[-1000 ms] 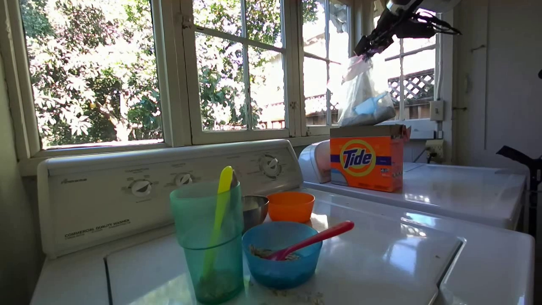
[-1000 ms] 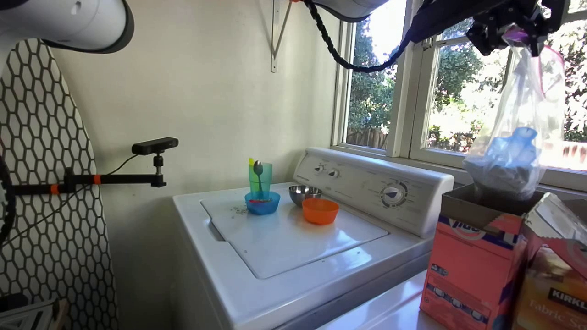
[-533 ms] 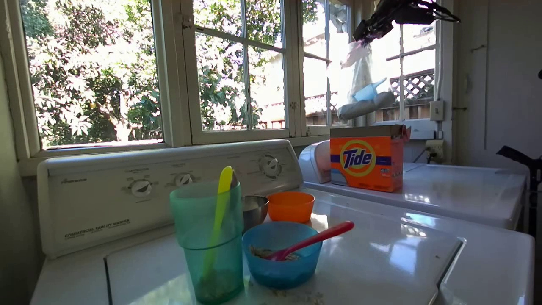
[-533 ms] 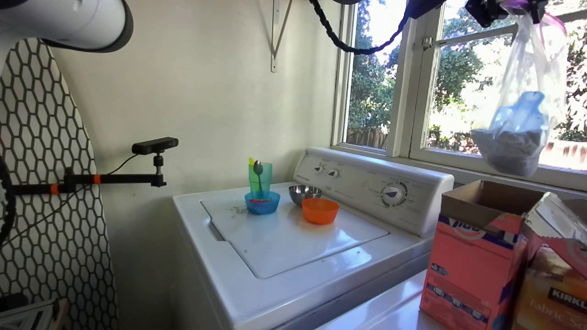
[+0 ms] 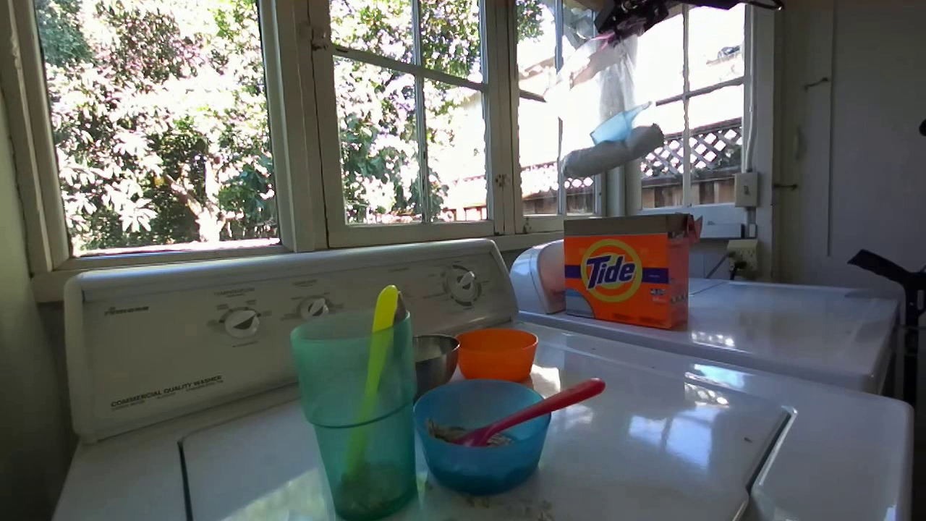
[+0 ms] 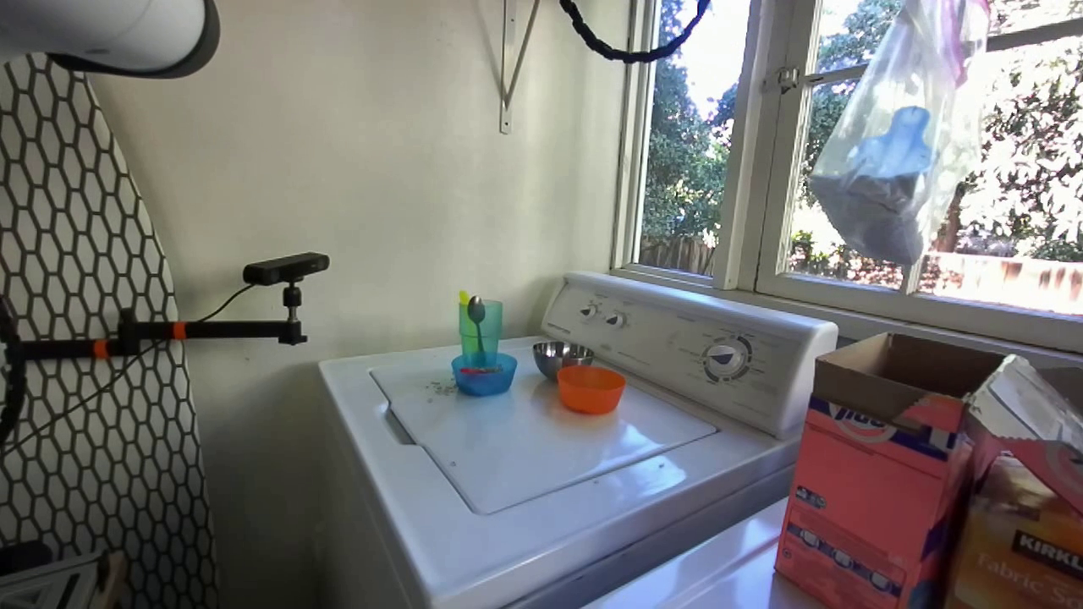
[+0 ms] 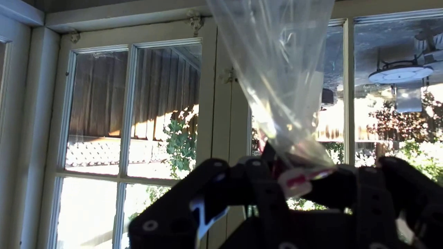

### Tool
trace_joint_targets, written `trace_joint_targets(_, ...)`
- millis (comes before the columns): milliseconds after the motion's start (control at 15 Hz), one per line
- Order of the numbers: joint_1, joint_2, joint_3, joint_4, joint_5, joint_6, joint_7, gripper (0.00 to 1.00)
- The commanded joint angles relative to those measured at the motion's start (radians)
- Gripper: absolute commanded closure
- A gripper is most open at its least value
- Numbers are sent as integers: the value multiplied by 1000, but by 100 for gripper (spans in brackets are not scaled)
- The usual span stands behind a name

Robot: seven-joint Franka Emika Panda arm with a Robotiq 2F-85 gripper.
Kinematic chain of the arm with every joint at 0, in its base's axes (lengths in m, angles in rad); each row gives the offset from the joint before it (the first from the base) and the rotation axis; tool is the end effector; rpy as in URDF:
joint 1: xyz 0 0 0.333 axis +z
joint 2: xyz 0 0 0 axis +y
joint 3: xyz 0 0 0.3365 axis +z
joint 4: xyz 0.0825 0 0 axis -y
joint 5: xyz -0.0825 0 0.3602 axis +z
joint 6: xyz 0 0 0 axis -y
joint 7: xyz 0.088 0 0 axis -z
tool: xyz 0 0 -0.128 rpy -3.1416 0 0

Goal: Remove the plastic bag in the box, then put it down

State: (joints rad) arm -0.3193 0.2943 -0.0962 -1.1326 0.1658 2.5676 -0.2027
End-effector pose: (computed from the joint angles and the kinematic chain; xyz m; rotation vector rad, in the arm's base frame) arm 0.6223 -0.2583 0.7917 2.4566 -0.3365 1.5738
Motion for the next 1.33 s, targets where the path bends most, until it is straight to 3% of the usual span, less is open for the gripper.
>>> trace_joint_targets(0,22,-89,-4,-82,-5,0,59,100)
trace_joint_targets(333,56,-200,-10,-243,-29,8,207,100)
trace_joint_targets(600,63,-280,3,-385,-27,34,203,100)
trace_joint_targets(667,53,-199,2,-268,-9,1,187,100)
trace_joint_targets(1267,53,-200,2,-284,-9,1,185,100)
